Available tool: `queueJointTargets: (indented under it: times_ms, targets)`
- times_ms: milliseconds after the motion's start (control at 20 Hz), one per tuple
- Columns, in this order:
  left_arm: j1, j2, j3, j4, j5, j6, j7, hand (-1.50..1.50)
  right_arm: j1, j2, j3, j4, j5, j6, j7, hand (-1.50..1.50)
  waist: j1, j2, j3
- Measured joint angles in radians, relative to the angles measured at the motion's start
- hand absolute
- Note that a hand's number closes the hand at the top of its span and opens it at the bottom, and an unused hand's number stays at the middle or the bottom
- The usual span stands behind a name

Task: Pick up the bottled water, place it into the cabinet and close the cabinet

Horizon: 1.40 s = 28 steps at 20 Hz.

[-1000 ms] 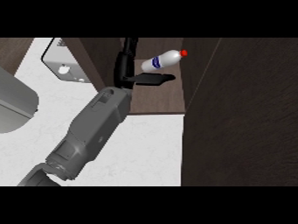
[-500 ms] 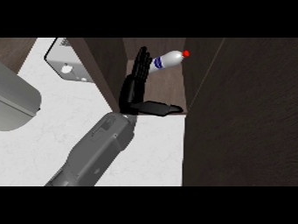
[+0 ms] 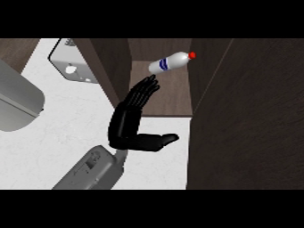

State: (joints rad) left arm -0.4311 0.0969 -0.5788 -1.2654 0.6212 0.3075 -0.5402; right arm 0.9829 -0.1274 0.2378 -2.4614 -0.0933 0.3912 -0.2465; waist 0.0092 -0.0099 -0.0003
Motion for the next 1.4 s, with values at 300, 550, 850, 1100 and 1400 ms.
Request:
queueJointTargets:
  times_ms: [300,550,850,1100,1400]
  targets:
    - [0.155,0.075,-0.037,-0.164,-0.006,-0.006,0.032,1.50,-0.001,-0.094,0.034,-0.023,0.045,0.076,0.008,1.50,0.000,0.001,-0.001]
    - [0.270,0.165,-0.015,-0.302,0.004,-0.008,0.048,-1.50,0.005,-0.169,0.084,-0.028,0.066,0.149,-0.005,1.50,-0.001,0.000,-0.001]
    - [0.412,0.262,0.041,-0.434,0.032,-0.020,0.032,-1.50,0.006,-0.218,0.157,-0.038,0.080,0.186,-0.033,1.50,-0.005,-0.004,-0.002]
    - [0.494,0.318,0.109,-0.499,0.104,-0.073,0.029,-1.50,-0.013,-0.252,0.258,-0.040,0.095,0.194,0.003,1.50,-0.004,-0.005,-0.005]
    - [0.605,0.398,0.174,-0.565,0.166,-0.143,0.019,-1.50,-0.078,-0.291,0.309,-0.040,0.112,0.182,0.037,1.50,0.020,-0.011,-0.010]
